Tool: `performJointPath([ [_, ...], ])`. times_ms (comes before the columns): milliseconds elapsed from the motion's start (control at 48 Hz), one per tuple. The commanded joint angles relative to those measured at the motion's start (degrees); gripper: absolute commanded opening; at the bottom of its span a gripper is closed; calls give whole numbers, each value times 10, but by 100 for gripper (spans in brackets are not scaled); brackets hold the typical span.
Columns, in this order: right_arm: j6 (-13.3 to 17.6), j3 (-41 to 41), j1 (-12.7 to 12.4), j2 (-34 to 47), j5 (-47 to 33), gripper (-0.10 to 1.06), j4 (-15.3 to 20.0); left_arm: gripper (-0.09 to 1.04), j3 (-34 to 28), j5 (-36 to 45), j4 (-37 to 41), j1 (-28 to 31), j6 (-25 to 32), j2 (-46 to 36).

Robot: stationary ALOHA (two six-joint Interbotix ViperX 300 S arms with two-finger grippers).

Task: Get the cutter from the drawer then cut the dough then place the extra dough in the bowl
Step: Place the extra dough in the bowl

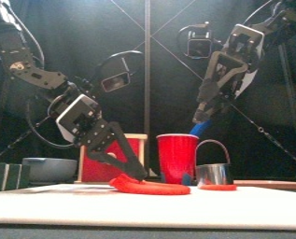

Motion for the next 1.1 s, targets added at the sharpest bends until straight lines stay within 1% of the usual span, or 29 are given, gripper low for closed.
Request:
performJointPath([
  [21, -2, -10, 2, -6, -8, 95, -1, 86, -22, 44, 11, 8, 1, -3],
  [125, -2, -8, 2, -5, -8, 95, -1, 85, -26, 64, 23, 8, -3, 2],
  [312, -1, -5, 2, -4, -11, 95, 0, 84, -27, 66, 25, 8, -4, 4],
  [396, -1, -4, 2, -1, -12, 95, 0, 80, -27, 66, 25, 8, -4, 4],
  [583, -1, -8, 2, 8, -11, 95, 0, 68, -26, 69, 25, 7, -3, 4],
  [688, -2, -13, 0, 9, -12, 95, -1, 63, -25, 72, 26, 5, 1, 4],
  [812, -2, -21, -1, 9, -17, 95, -2, 58, -26, 75, 47, -4, -2, 2],
  [958, -2, -19, -2, 9, -18, 95, -5, 54, -28, 70, 54, -7, -4, -6],
  [1104, -2, -18, -2, 9, -18, 95, -6, 54, -29, 54, 55, -8, -2, -37],
])
